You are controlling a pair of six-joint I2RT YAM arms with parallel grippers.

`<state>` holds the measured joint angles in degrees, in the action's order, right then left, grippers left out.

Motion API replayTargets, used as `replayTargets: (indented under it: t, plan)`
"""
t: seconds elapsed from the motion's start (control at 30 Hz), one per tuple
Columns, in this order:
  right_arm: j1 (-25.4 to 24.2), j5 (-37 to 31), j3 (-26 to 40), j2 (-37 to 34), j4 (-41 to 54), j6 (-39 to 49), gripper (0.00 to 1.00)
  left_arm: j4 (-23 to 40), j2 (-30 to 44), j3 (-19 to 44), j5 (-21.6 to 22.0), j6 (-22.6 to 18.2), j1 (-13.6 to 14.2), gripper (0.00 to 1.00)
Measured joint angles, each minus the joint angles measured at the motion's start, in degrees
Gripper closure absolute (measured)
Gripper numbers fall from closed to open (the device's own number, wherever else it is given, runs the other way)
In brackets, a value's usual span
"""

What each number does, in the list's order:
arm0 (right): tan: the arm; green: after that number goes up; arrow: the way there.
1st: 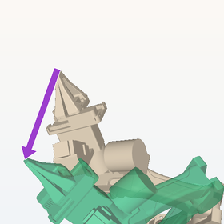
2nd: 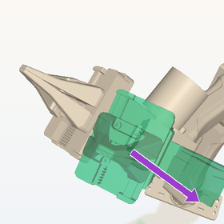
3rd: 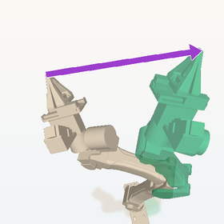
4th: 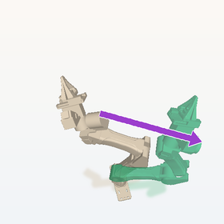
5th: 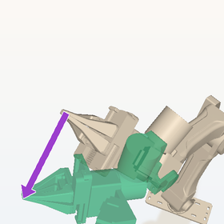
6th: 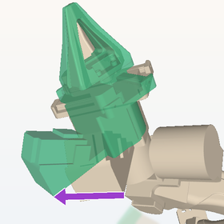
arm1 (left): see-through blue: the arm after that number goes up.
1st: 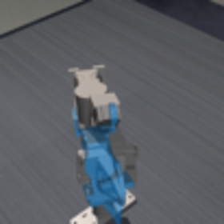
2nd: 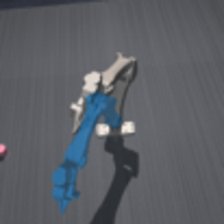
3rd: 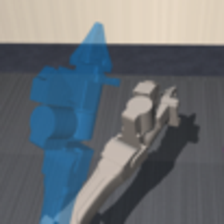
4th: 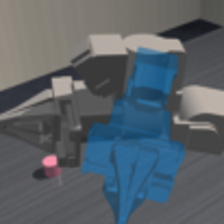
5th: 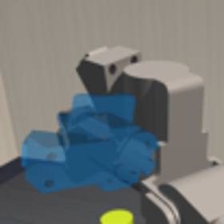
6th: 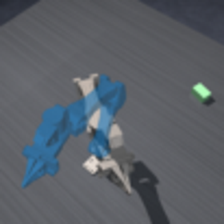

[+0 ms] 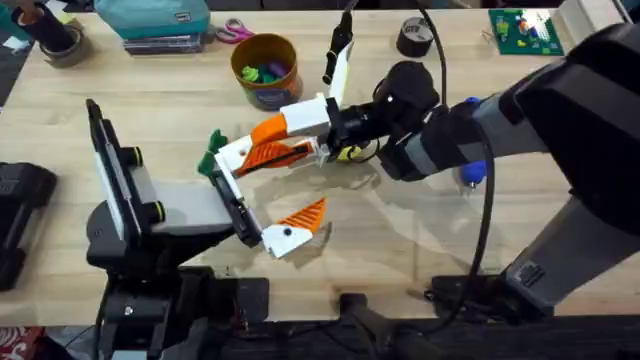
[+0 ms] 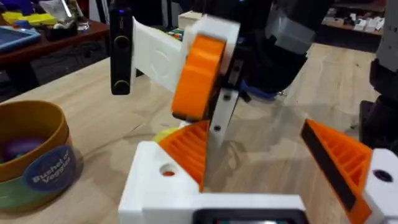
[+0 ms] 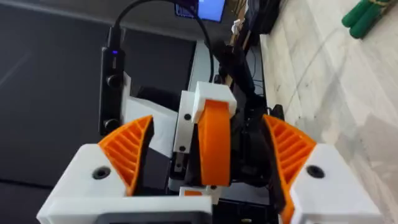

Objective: Pick up the gripper from the table and insert it into the empty holder that is missing its gripper. Then pick up a screw, insert it into the mounting hole, and use the screwdriver to tighten it. Finally, clean up the table by picking up the vegetable and placing it into the bucket.

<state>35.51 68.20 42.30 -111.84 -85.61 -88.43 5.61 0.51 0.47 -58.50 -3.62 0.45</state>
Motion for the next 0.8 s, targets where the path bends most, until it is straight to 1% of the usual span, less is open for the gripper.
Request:
replayTargets:
  t: [0.8]
  plan:
    - [-0.01,0.21,0.02,-0.01,-0.03,0.01,0.007,0.02,0.0,0.0,0.0,0.0,0.0,0.015]
